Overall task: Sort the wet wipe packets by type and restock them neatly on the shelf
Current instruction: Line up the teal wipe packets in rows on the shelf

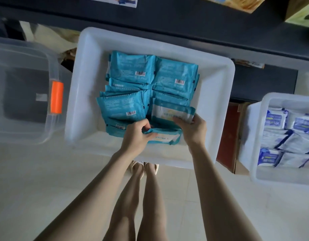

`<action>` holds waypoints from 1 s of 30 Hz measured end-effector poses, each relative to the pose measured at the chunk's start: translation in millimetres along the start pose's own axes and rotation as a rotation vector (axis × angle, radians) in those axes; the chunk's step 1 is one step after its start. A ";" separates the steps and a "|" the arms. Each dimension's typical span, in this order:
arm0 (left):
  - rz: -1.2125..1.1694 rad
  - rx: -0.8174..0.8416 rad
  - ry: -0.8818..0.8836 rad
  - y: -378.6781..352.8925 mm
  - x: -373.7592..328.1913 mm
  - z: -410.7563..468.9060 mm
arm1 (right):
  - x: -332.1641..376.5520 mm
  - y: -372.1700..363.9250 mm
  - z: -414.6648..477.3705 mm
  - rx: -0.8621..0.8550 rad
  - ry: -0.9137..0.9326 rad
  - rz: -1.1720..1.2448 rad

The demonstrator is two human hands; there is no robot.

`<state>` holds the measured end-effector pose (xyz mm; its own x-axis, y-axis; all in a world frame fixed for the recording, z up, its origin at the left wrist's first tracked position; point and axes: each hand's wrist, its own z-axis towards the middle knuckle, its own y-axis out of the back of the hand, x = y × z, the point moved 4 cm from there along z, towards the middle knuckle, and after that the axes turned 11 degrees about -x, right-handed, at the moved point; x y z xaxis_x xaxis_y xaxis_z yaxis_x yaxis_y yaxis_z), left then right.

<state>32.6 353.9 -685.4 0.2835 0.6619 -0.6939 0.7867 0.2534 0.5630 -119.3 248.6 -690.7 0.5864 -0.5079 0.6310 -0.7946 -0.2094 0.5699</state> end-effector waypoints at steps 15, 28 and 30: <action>-0.839 -0.230 0.324 227.1 -114.9 -103.4 | 191.8 84.9 -179.4 0.319 -0.177 0.817; -0.914 -0.307 -0.177 520.5 -167.0 -162.3 | 418.4 21.8 -408.0 0.541 0.280 0.916; -0.912 -0.318 -0.282 567.2 -174.9 -166.8 | 450.5 16.3 -440.9 0.553 0.340 0.966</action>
<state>337.8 499.5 -169.9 -0.2020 -0.0601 -0.9775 0.5965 0.7841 -0.1714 201.3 384.8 -165.0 -0.3554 -0.4223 0.8339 -0.8448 -0.2366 -0.4799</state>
